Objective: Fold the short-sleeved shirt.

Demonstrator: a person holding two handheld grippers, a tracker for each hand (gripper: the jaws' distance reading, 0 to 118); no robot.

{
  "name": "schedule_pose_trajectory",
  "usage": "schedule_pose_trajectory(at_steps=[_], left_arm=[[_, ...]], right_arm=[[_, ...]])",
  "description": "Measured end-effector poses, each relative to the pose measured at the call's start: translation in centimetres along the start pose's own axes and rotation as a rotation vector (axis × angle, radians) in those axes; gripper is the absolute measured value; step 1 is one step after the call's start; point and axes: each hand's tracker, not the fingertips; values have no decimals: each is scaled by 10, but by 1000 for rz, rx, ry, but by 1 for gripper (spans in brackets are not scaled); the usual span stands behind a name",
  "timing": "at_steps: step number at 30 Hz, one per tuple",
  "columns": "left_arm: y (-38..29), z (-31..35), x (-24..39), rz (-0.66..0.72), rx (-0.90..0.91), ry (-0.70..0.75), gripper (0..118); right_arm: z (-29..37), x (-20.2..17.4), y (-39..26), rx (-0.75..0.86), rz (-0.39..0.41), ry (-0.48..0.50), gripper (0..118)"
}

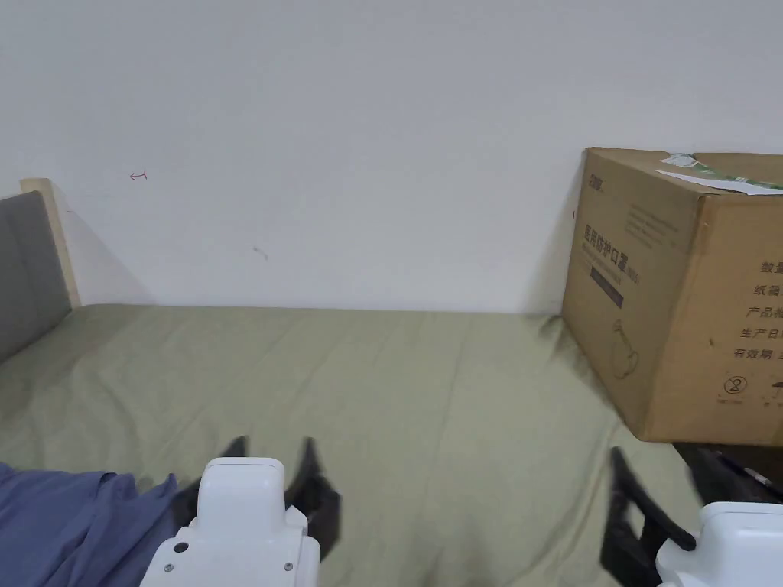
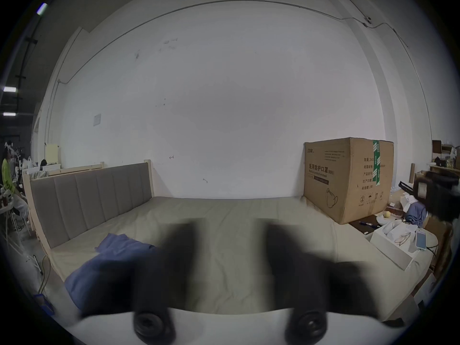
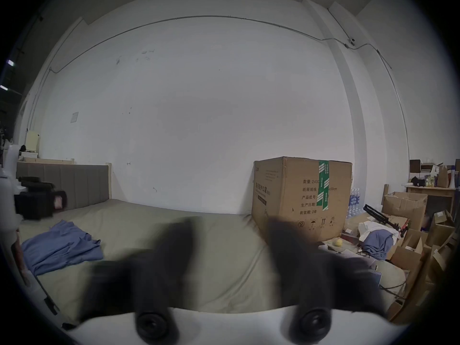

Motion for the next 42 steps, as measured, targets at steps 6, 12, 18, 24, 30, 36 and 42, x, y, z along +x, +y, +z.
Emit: schedule_pose_trajectory(at_steps=[6, 12, 18, 24, 30, 36, 42], left_arm=[[2, -8, 6, -30, -7, 10, 0], [2, -6, 15, -55, 10, -6, 0], [2, -1, 13, -58, 18, -8, 0], [2, 2, 4, -42, 0, 4, 0], [0, 2, 0, -49, -2, -8, 0], [0, 7, 7, -69, 8, -19, 0], [-1, 6, 9, -66, 7, -25, 0]], right_arm=[[-5, -8, 0, -42, -8, -26, 0], [-3, -3, -4, -56, -14, -28, 0], [-5, -7, -1, -46, -25, -41, 0], [-8, -13, -3, -44, -30, -22, 0], [-6, -11, -8, -57, -15, -26, 0], [-8, -6, -10, -70, -19, -41, 0], [-6, -3, -9, -71, -18, -46, 0]])
